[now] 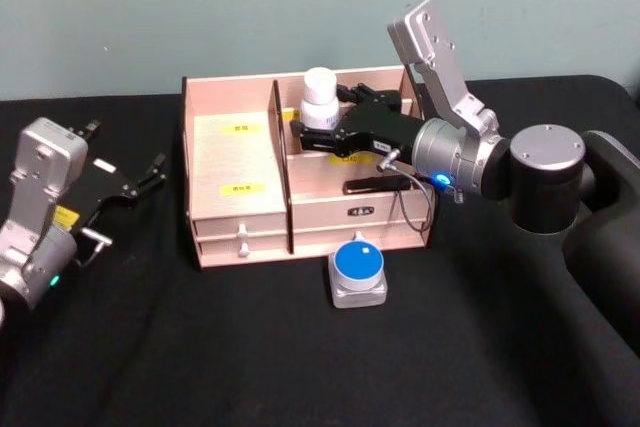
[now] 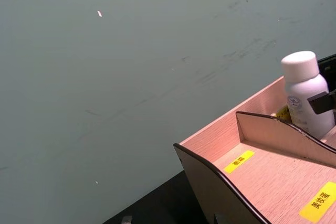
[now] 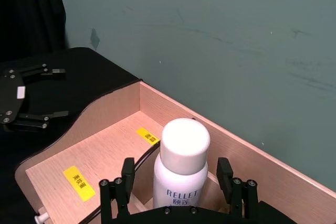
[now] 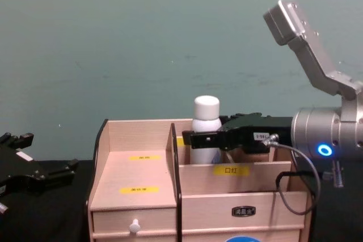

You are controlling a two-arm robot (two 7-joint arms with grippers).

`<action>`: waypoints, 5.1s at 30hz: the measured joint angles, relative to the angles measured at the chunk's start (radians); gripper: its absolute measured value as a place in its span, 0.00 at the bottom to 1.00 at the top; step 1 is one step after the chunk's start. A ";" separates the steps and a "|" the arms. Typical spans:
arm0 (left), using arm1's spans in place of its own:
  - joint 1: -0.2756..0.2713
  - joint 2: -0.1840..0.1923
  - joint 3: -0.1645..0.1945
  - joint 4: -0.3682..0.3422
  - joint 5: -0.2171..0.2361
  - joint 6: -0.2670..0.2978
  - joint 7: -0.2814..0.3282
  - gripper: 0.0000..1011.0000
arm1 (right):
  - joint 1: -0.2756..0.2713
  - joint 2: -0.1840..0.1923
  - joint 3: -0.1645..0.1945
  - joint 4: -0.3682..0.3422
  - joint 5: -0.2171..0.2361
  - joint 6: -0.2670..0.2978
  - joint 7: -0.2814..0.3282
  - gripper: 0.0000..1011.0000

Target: Pick up the facial cleanser and watermelon frost from the table and place them into the tiered storage box.

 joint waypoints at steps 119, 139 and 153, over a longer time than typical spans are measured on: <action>0.000 0.000 0.000 0.000 0.000 0.000 0.000 1.00 | -0.346 0.239 -0.013 -0.539 -0.083 0.441 -0.044 0.99; 0.000 0.000 0.000 0.000 0.000 0.000 0.000 1.00 | -0.346 0.240 -0.013 -0.540 -0.082 0.442 -0.044 0.70; 0.000 0.000 0.000 0.000 0.000 0.000 0.000 1.00 | -0.349 0.241 -0.007 -0.543 -0.077 0.431 -0.028 0.70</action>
